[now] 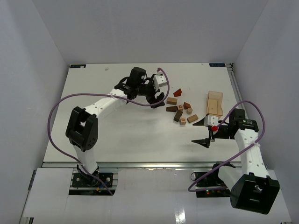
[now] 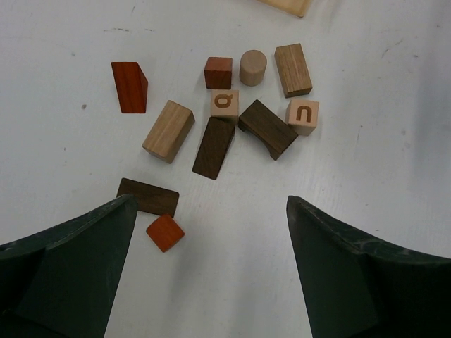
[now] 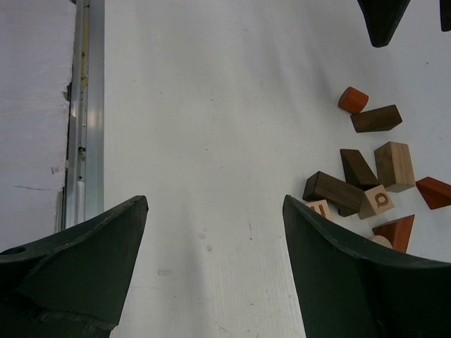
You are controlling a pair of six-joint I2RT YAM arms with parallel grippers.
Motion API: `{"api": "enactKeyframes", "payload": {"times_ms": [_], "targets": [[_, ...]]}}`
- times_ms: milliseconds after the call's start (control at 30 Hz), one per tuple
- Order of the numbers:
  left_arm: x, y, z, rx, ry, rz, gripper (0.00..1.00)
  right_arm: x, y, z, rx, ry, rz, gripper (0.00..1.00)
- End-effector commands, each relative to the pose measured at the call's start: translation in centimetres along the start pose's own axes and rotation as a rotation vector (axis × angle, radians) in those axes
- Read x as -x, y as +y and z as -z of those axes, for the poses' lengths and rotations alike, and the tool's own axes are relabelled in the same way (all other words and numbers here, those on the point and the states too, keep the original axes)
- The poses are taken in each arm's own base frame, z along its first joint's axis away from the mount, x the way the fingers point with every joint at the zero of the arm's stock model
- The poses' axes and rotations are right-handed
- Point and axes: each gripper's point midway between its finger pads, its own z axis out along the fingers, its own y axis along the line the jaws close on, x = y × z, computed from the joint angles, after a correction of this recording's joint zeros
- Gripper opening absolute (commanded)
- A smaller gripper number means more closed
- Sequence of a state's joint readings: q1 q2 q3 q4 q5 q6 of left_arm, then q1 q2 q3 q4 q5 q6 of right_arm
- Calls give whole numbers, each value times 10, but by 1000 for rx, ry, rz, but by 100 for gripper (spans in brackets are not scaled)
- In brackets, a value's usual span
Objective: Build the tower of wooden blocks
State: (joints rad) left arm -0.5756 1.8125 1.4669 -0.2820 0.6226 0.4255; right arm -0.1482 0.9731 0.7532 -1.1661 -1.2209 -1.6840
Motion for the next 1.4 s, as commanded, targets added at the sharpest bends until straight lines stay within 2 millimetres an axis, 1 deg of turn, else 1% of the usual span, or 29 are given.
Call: {"api": "enactKeyframes", "payload": {"times_ms": [0,100,233,333,467,600,700,800,1067,1367], "targets": [[7,13,-2,-79,-15,-150,98,2,-4,2,-15,16,10,83],[0,26,-8,-126,-17,-153,94,0,-5,3,-22,28,17,83],[-11,33,-31,-189,-28,-195,85,-2,-7,3,-23,41,14,83],[-20,43,-48,-200,-32,-235,81,-3,-8,3,-22,41,-3,83],[-29,52,-62,-208,-38,-311,76,-4,-8,3,-21,43,-9,82],[-27,59,-75,-213,-72,-362,72,-3,-8,3,-22,41,-10,82],[-29,63,-83,-207,-82,-387,70,-2,-8,4,-24,41,-8,82],[-34,65,-92,-214,-85,-391,69,-2,-9,4,-25,42,-9,82],[-43,58,-122,-246,-86,-406,69,-2,-10,4,-24,46,-14,82],[-51,56,-140,-249,-72,-417,67,-1,-10,4,-25,41,-19,82]]}}
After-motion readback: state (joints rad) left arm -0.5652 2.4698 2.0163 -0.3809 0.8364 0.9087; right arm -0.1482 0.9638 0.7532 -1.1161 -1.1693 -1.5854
